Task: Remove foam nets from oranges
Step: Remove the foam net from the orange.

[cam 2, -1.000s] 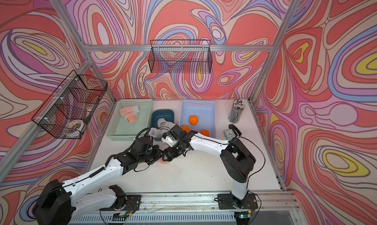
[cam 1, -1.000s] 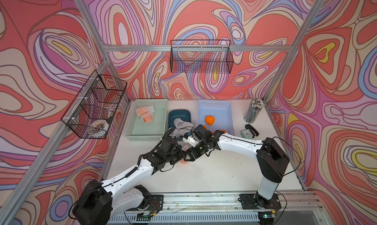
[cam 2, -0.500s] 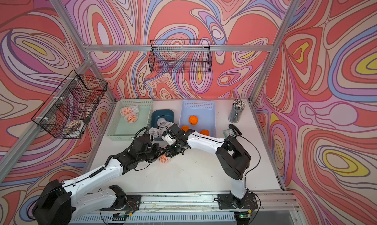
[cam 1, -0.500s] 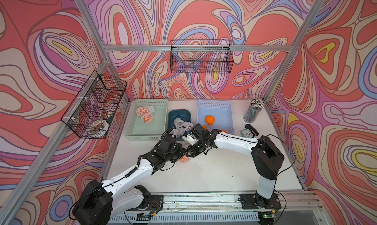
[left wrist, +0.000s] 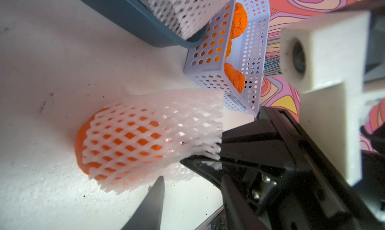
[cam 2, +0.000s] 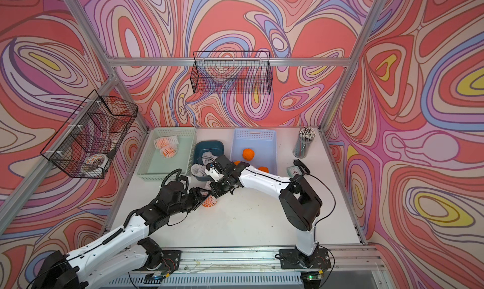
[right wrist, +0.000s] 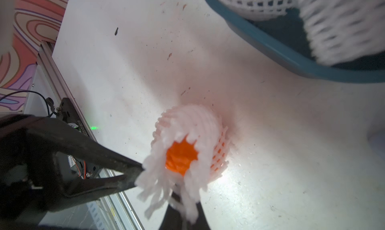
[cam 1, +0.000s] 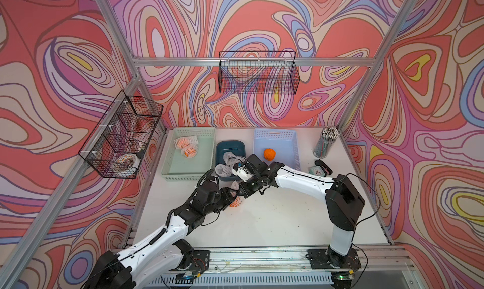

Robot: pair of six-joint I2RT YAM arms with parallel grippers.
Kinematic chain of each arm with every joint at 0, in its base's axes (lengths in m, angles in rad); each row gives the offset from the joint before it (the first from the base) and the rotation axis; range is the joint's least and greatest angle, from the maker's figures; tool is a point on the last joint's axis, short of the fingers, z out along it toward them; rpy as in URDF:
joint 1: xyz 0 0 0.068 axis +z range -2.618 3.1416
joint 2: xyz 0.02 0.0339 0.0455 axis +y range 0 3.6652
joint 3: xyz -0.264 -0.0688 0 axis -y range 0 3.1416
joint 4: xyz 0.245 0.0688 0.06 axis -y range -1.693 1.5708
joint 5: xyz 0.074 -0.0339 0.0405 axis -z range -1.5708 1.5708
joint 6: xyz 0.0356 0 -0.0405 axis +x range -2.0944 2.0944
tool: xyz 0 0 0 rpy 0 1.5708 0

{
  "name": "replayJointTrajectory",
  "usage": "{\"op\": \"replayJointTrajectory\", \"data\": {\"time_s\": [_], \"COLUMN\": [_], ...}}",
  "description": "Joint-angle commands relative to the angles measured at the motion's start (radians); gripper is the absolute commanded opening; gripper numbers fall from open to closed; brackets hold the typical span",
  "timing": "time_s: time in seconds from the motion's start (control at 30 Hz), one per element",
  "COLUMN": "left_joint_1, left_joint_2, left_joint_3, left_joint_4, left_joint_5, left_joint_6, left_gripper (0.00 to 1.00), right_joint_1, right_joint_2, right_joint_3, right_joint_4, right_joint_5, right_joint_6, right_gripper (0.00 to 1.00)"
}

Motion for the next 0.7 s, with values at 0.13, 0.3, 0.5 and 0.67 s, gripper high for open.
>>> {"op": "replayJointTrajectory", "data": {"time_s": [0.13, 0.3, 0.5, 0.67], "left_joint_1": [0.012, 0.014, 0.015, 0.015], "left_joint_2": [-0.102, -0.180, -0.305, -0.413], "left_joint_3": [-0.038, -0.030, 0.011, 0.037], "left_joint_4": [-0.110, -0.217, -0.345, -0.408], "left_joint_5": [-0.064, -0.140, -0.237, -0.294], "left_joint_6": [-0.010, 0.009, 0.070, 0.117], "left_gripper": [0.67, 0.73, 0.85, 0.90], "right_joint_1": [0.001, -0.001, -0.022, -0.070], "right_joint_2": [-0.046, -0.036, -0.030, 0.006], "right_joint_3": [0.072, 0.139, 0.212, 0.298], "right_joint_4": [-0.105, -0.178, -0.186, -0.191], "right_joint_5": [0.035, 0.041, -0.021, -0.080], "right_joint_6": [-0.013, -0.008, 0.036, 0.073], "right_gripper": [0.04, 0.04, 0.04, 0.05]}}
